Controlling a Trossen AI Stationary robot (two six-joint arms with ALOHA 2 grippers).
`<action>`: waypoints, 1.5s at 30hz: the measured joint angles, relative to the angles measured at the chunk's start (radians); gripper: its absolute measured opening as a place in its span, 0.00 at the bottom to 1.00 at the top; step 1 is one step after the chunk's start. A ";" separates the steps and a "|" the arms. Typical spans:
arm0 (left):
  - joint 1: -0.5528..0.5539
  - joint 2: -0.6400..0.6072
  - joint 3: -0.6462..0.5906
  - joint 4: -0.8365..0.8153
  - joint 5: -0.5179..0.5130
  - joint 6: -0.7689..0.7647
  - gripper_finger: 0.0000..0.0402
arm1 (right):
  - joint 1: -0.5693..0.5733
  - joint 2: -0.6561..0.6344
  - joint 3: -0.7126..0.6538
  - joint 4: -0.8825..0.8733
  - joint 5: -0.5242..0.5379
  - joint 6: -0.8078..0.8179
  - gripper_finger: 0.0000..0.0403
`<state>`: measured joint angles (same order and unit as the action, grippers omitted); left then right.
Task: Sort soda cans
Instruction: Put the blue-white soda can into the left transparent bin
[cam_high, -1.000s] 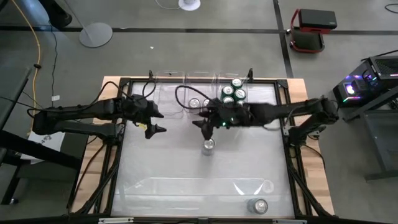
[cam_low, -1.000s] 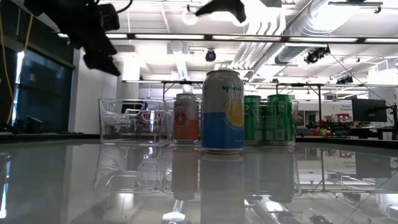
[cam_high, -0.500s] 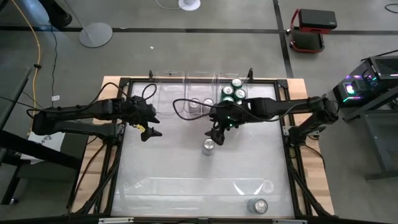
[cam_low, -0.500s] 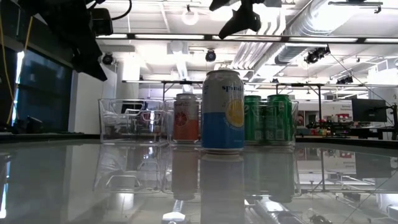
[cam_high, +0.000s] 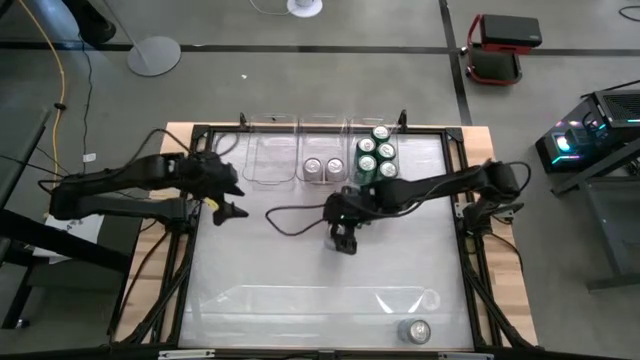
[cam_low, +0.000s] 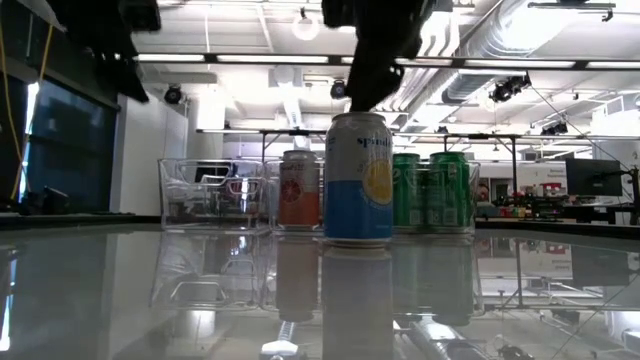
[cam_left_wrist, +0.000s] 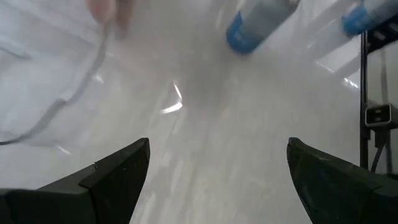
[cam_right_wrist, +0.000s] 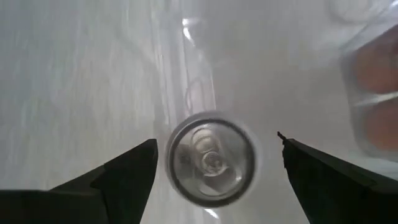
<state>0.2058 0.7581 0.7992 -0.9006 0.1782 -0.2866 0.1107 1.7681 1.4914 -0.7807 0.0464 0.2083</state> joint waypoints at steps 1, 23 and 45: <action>0.000 -0.016 0.020 -0.016 -0.014 0.000 0.89 | 0.003 0.012 0.000 -0.003 -0.007 -0.001 0.83; 0.000 -0.234 0.124 -0.075 -0.146 -0.074 0.89 | 0.017 0.134 0.001 0.009 0.007 -0.006 0.70; 0.004 -0.240 0.284 -0.074 -0.430 0.072 0.89 | -0.318 0.410 0.759 0.072 0.087 0.580 0.70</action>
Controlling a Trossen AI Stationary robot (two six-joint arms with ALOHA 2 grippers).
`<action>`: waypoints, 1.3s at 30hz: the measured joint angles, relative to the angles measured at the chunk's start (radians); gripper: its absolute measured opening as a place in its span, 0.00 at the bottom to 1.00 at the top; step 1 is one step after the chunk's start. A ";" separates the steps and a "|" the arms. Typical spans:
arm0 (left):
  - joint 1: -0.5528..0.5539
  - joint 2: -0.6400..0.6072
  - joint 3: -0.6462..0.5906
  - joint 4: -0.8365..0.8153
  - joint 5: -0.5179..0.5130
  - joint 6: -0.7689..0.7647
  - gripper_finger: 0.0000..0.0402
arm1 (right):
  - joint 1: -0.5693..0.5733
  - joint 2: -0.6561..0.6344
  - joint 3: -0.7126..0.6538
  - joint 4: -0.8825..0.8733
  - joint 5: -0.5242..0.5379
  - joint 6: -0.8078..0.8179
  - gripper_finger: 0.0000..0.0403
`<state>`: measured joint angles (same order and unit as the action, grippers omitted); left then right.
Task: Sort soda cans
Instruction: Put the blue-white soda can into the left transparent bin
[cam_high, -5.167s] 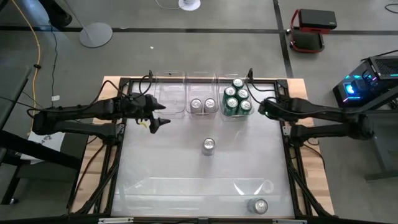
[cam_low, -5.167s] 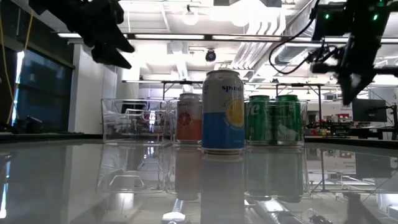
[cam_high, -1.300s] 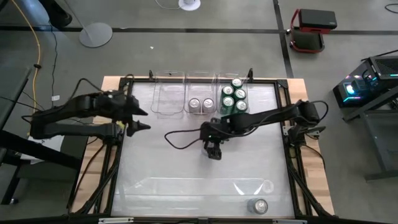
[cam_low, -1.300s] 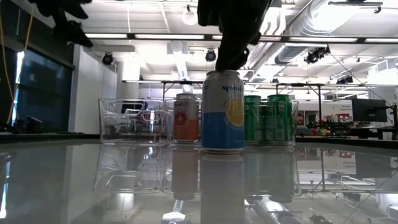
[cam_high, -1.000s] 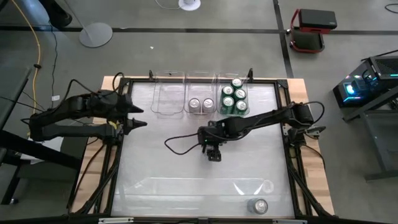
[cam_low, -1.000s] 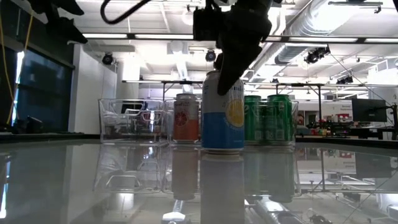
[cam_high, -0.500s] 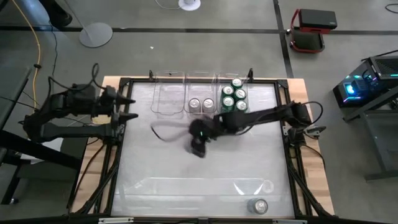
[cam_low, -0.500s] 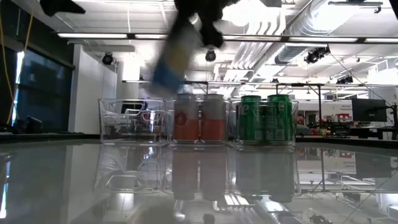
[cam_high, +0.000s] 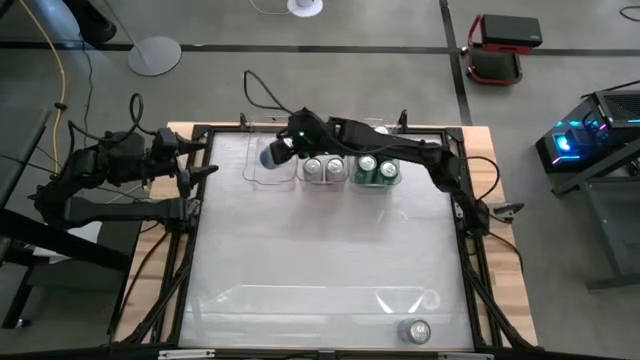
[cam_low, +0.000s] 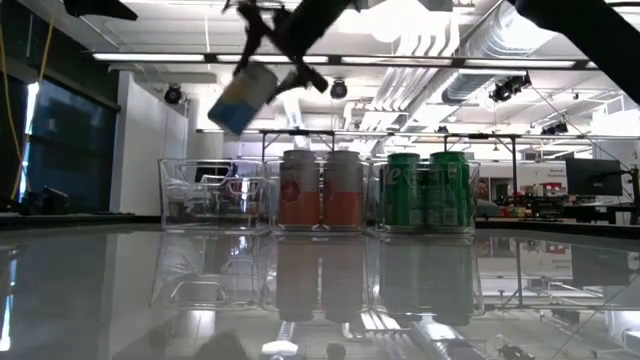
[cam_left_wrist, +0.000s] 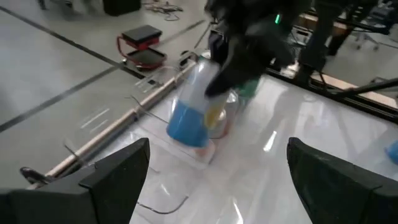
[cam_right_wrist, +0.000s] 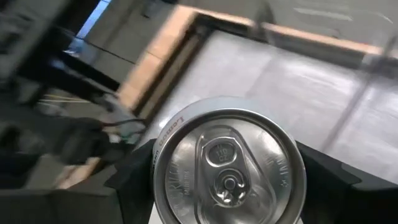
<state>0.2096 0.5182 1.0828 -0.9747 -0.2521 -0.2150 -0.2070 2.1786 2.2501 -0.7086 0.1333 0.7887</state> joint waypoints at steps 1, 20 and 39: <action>0.000 0.000 0.000 0.000 -0.007 0.000 0.89 | -0.004 0.011 -0.003 -0.009 0.009 0.004 0.70; 0.000 0.117 0.000 0.007 0.043 0.052 0.89 | -0.019 0.166 -0.005 -0.040 -0.010 -0.193 0.70; 0.061 0.324 -0.001 -0.097 0.264 0.105 0.89 | -0.015 0.217 -0.003 -0.017 -0.045 -0.258 0.70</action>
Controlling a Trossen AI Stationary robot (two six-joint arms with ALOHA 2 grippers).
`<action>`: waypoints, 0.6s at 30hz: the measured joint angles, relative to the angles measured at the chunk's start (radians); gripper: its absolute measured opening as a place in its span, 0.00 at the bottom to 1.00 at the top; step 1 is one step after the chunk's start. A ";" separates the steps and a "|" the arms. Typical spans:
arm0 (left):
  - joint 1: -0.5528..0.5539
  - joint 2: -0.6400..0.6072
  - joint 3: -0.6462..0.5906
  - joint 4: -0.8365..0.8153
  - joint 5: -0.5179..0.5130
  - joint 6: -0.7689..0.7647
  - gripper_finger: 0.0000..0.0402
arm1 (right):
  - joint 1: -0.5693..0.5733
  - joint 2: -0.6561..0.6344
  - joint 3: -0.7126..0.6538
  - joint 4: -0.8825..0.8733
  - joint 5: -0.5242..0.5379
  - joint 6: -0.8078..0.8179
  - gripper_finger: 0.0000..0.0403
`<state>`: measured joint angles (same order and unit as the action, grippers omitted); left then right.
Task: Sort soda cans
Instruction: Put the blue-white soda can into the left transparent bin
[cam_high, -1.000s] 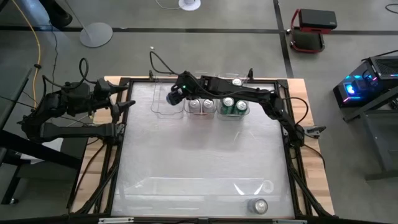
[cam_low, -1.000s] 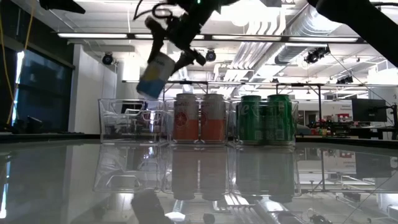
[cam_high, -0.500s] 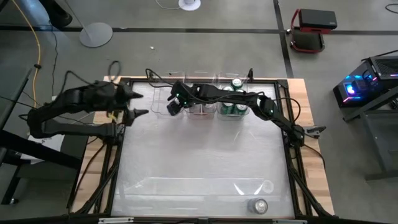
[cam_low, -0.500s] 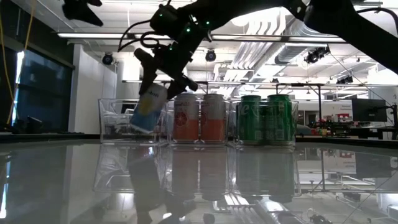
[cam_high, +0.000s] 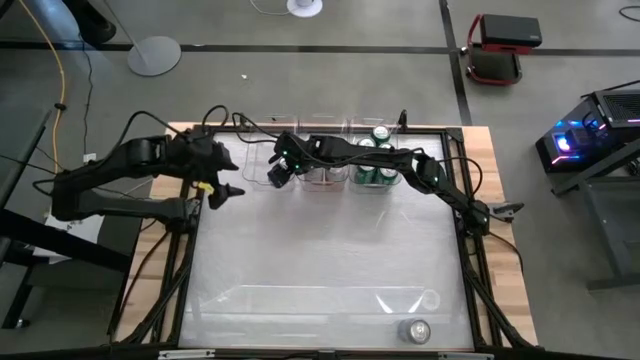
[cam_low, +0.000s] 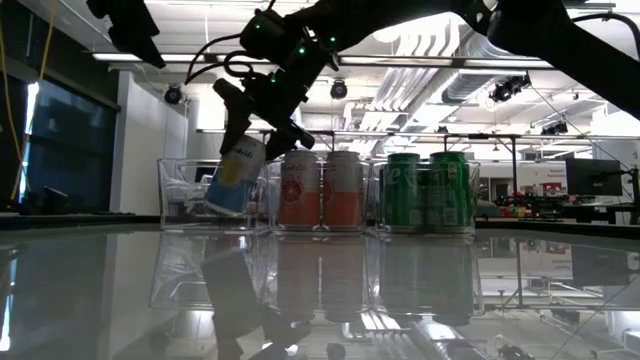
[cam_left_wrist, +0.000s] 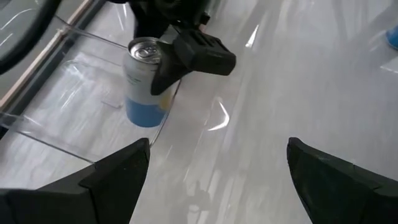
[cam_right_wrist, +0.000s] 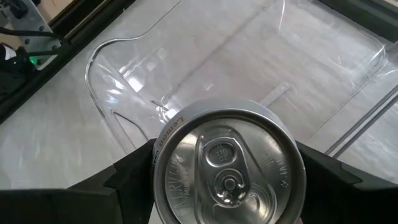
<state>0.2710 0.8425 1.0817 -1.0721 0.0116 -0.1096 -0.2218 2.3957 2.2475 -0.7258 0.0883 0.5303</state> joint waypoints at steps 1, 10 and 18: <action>0.005 -0.001 0.000 0.000 0.000 0.000 0.89 | 0.000 0.000 0.000 -0.001 0.000 0.000 0.70; 0.037 -0.001 0.000 -0.001 0.001 0.019 0.89 | 0.000 0.001 -0.001 -0.007 0.014 -0.015 0.70; 0.058 -0.001 0.000 -0.018 0.012 0.044 0.89 | 0.000 0.002 -0.002 -0.002 0.016 -0.016 0.72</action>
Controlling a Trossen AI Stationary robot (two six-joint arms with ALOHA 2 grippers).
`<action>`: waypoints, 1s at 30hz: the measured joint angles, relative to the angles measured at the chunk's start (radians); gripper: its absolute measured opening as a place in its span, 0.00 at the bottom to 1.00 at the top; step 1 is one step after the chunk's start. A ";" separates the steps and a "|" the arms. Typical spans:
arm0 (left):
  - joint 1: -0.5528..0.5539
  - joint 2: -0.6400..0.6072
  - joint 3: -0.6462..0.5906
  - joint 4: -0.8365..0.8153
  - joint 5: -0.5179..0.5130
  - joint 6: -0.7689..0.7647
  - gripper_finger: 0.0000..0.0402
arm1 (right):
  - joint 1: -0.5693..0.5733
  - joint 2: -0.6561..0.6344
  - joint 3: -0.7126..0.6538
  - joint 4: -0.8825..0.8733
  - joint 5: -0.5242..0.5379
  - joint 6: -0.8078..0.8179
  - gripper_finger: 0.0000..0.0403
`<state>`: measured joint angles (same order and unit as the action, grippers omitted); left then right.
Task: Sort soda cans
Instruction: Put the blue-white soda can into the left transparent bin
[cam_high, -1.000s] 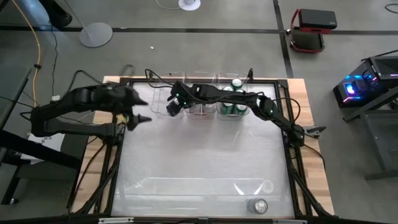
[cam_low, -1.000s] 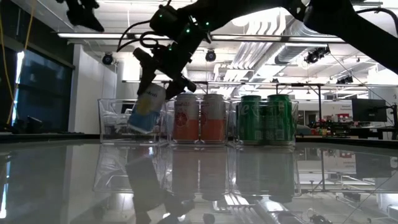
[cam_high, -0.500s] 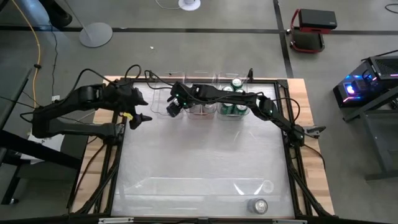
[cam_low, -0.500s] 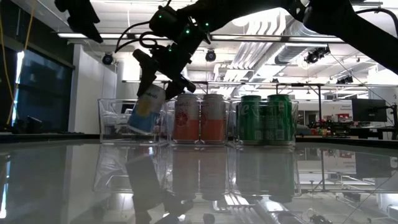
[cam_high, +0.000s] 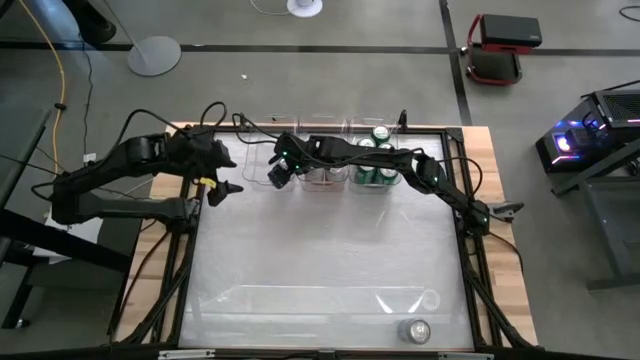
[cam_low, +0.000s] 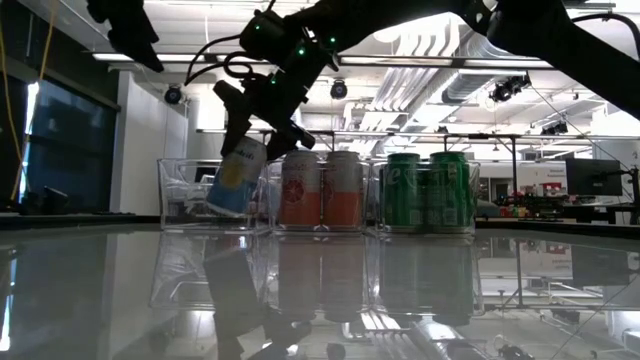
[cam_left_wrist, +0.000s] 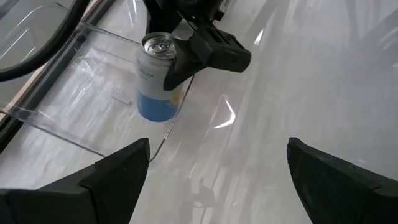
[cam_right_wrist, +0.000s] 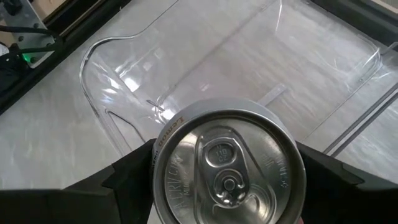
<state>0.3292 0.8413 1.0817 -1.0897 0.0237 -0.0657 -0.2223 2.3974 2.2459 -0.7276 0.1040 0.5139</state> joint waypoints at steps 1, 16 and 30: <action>0.002 0.000 0.000 -0.004 0.000 0.003 0.89 | 0.000 0.000 0.000 0.001 0.000 -0.004 0.72; 0.006 0.000 -0.003 -0.014 0.000 0.009 0.89 | -0.022 0.005 0.014 -0.029 0.002 -0.040 0.77; 0.020 0.043 -0.006 0.015 0.010 0.056 0.89 | -0.034 0.004 0.015 -0.050 -0.094 -0.123 0.77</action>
<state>0.3495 0.8844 1.0756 -1.0749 0.0338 -0.0102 -0.2559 2.4016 2.2609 -0.7771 0.0102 0.3912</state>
